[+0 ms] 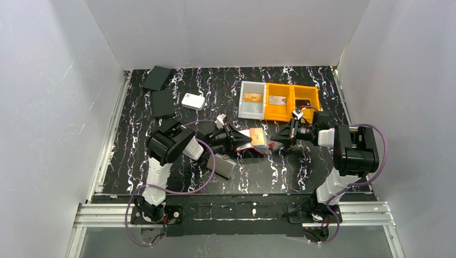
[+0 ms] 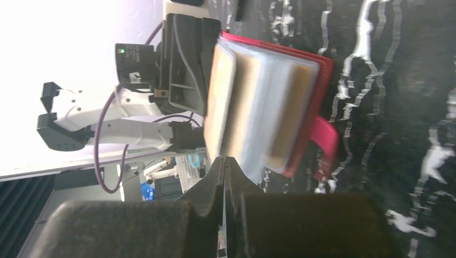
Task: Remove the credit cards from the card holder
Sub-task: Remove the credit card from the card holder.
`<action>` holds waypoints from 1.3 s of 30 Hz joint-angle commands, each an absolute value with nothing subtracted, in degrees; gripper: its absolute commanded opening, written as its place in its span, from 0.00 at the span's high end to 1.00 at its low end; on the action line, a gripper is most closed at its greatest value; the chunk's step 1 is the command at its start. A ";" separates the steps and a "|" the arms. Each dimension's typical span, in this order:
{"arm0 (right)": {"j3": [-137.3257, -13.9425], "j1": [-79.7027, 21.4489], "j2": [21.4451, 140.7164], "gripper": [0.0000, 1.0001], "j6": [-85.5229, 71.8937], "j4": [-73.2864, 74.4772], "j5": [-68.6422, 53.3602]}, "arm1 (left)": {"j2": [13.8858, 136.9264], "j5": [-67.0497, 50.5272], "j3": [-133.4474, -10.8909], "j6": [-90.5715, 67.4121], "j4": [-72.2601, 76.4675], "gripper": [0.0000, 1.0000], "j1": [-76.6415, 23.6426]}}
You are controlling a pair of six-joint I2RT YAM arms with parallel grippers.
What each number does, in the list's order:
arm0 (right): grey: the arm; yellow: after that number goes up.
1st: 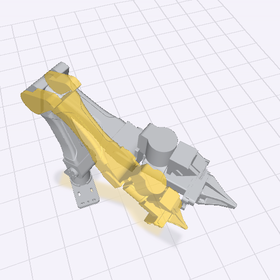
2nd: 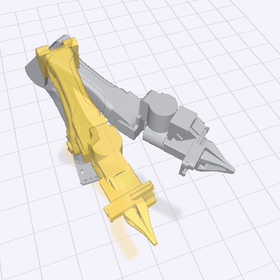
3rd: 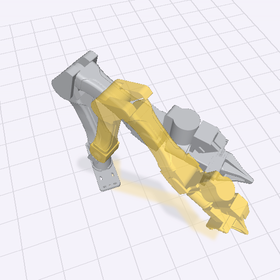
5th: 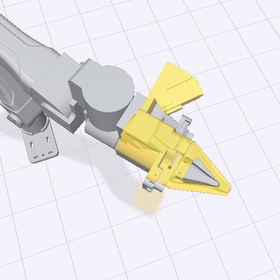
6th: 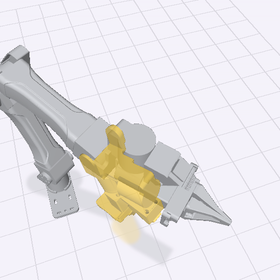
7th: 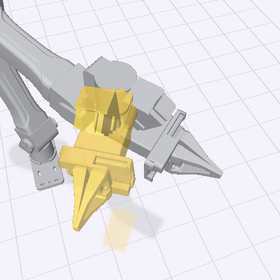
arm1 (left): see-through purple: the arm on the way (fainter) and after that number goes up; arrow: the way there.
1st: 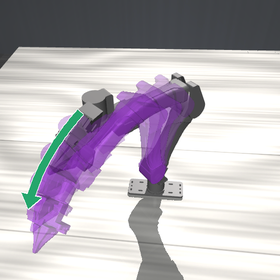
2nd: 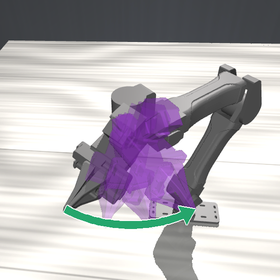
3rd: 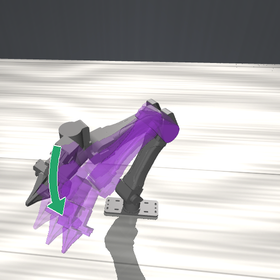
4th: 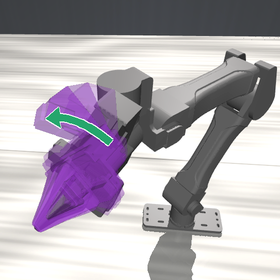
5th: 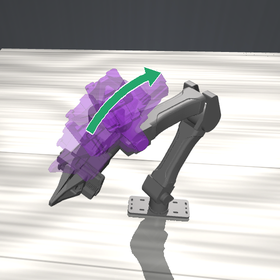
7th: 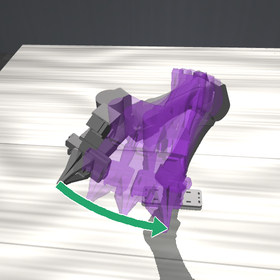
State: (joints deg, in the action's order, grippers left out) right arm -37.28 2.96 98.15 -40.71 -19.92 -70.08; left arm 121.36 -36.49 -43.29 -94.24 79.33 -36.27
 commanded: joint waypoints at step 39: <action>-48.08 -4.72 110.62 0.46 -19.15 -0.29 -65.75 | 125.09 -43.13 -42.35 -93.20 83.50 1.00 -33.14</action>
State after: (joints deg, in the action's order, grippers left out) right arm -45.71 -4.89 108.18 -20.49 -1.80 -64.69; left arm 125.84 -40.07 -41.67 -92.55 81.69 -32.42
